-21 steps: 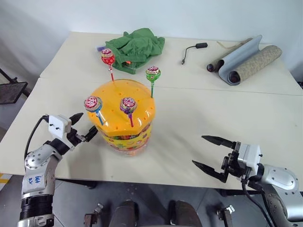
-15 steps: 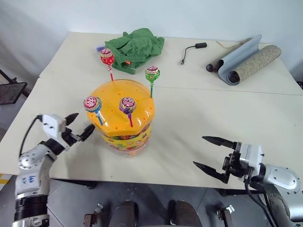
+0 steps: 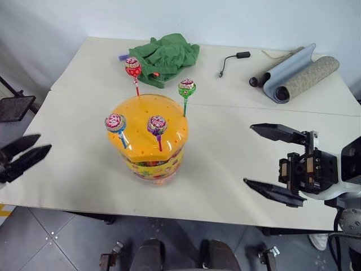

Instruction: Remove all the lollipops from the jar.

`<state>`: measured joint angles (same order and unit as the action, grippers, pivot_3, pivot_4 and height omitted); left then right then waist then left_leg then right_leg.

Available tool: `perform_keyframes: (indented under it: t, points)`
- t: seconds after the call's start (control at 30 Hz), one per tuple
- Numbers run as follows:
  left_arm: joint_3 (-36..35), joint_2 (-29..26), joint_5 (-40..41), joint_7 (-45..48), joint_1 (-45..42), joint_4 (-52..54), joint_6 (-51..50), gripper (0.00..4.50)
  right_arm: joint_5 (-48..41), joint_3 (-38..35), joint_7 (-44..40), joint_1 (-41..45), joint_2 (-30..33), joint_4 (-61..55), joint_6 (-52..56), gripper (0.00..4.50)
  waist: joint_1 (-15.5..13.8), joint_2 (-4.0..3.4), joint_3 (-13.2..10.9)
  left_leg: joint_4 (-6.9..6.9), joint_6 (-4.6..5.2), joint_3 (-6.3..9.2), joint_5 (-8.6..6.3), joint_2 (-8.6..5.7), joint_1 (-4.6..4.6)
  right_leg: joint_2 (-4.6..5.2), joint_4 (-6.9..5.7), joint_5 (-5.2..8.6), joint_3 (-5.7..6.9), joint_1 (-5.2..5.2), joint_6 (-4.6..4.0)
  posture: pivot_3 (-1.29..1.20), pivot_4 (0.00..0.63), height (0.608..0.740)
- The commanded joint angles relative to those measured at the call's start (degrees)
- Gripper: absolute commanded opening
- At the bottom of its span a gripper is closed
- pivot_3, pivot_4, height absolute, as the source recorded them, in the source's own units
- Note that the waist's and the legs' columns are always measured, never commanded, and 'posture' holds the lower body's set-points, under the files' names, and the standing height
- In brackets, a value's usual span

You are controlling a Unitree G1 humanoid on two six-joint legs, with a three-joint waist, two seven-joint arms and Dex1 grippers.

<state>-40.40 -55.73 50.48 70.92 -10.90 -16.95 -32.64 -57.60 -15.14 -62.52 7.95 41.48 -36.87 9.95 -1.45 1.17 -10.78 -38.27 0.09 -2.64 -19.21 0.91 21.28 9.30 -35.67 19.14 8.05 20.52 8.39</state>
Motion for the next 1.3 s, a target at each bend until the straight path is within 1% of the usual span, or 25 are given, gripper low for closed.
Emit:
perform_keyframes:
  t: [0.03, 0.13, 0.2, 0.23, 0.27, 0.37, 0.5, 0.6, 0.67, 0.73, 0.9, 1.1, 1.3]
  points:
    - [-2.5, -0.4, 6.6, -3.1, -4.6, 8.9, -4.0, 4.46, -0.1, 0.4, -2.0, 1.4, 0.5, -0.1, 0.3, 4.50, 0.2, 0.02, 0.0, 0.02, 0.00, -0.01, 0.00, -0.01, -0.03, 0.01, 0.00, 0.00, -0.04, 0.00, 0.00, 0.00, 0.150, 0.740]
    - [-0.5, 1.8, 6.9, -7.4, -9.2, 12.8, -3.6, 4.46, -1.5, 0.2, -0.3, 2.0, 0.4, 0.8, 2.6, 4.50, 0.3, 0.00, 0.0, 0.06, -0.01, -0.03, 0.00, -0.08, -0.06, 0.00, -0.01, 0.00, -0.02, 0.00, 0.00, 0.00, 0.150, 0.740]
    - [5.4, 4.9, 5.5, -11.4, -14.8, 16.4, -2.9, 4.46, -5.2, -0.2, 3.9, 4.7, 0.1, 2.6, 5.9, 4.50, 0.4, 0.00, 0.0, 0.05, -0.01, -0.06, 0.00, -0.09, -0.10, 0.00, -0.04, 0.00, -0.04, 0.00, 0.00, 0.00, 0.150, 0.740]
    - [7.2, 5.9, 5.1, -12.4, -16.5, 17.3, -2.9, 4.46, -6.5, -0.3, 5.7, 5.8, -0.1, 3.1, 7.2, 4.50, 0.4, 0.00, 0.0, 0.01, -0.01, -0.05, 0.01, -0.10, -0.10, 0.00, -0.07, 0.00, -0.03, -0.02, 0.00, 0.00, 0.150, 0.740]
    - [9.9, 6.8, 3.3, -13.7, -18.7, 17.8, -2.5, 4.46, -9.0, -0.6, 8.0, 7.0, -0.1, 3.6, 9.0, 4.50, 0.4, 0.00, 0.0, -0.04, -0.01, -0.06, 0.01, -0.10, -0.08, -0.01, -0.07, 0.00, -0.03, -0.02, 0.00, 0.00, 0.150, 0.740]
    - [16.7, 9.1, -0.6, -16.3, -24.4, 16.2, -2.6, 4.46, -12.1, -0.8, 11.6, 9.3, -0.8, 3.5, 11.3, 4.50, 0.4, 0.00, 0.0, -0.12, -0.01, -0.05, 0.01, -0.10, -0.04, -0.02, -0.11, 0.00, -0.03, -0.01, 0.00, 0.00, 0.150, 0.740]
    - [21.7, 10.4, -0.5, -15.6, -28.4, 14.8, -6.5, 4.46, -9.9, -0.5, 11.7, 9.8, -1.4, 3.1, 11.3, 4.50, 0.5, 0.00, 0.0, -0.04, -0.01, -0.10, 0.00, -0.11, -0.01, -0.03, -0.09, 0.00, -0.01, 0.05, 0.00, 0.00, 0.150, 0.740]
    - [23.4, 10.7, -0.9, -14.4, -30.0, 13.4, -7.3, 4.46, -9.0, -0.4, 12.2, 9.4, -1.6, 2.4, 11.3, 4.50, 0.8, 0.01, 0.0, 0.03, -0.02, -0.16, 0.01, -0.10, 0.00, -0.04, -0.08, 0.00, -0.01, 0.11, 0.00, 0.00, 0.150, 0.740]
    - [23.8, 10.8, -1.5, -14.1, -30.8, 12.5, -7.2, 4.07, -8.5, -0.7, 12.3, 8.6, -1.5, 1.7, 11.3, 4.50, 0.8, 0.00, 0.0, 0.02, -0.02, -0.15, 0.01, -0.10, 0.00, -0.04, -0.08, 0.00, -0.01, 0.10, 0.00, 0.00, 0.150, 0.740]
    - [23.4, 10.9, -1.1, -14.3, -31.0, 12.0, -8.3, 3.58, -7.7, -0.9, 12.4, 7.8, -1.6, 1.3, 11.0, 4.50, 0.8, 0.00, 0.0, 0.02, -0.01, -0.15, 0.01, -0.10, 0.00, -0.04, -0.08, 0.00, -0.01, 0.10, 0.00, 0.00, 0.150, 0.740]
    - [23.9, 11.5, -1.3, -13.2, -32.1, 11.1, -8.4, 2.00, -5.6, -1.2, 13.1, 6.5, -2.5, 1.2, 9.9, 4.50, 0.7, 0.01, 0.0, -0.01, -0.01, -0.13, 0.01, -0.10, 0.01, -0.04, -0.08, 0.00, -0.01, 0.09, 0.00, 0.00, 0.150, 0.740]
    - [25.9, 14.1, -2.0, -11.7, -35.2, 9.8, -7.6, 0.09, -4.3, -1.0, 13.9, 6.5, -3.5, 0.7, 9.7, 4.50, 0.2, 0.01, 0.0, -0.09, -0.01, -0.14, 0.00, -0.11, 0.04, -0.04, -0.07, 0.00, -0.03, 0.08, 0.00, 0.00, 0.150, 0.740]
    - [25.6, 14.9, -2.0, -9.3, -36.0, 8.7, -7.3, 0.04, -3.6, -0.9, 14.0, 6.5, -3.9, 0.6, 9.6, 4.50, 0.2, 0.01, 0.0, -0.07, -0.01, -0.16, 0.01, -0.11, 0.04, -0.04, -0.07, 0.00, -0.01, 0.09, 0.01, 0.00, 0.150, 0.740]
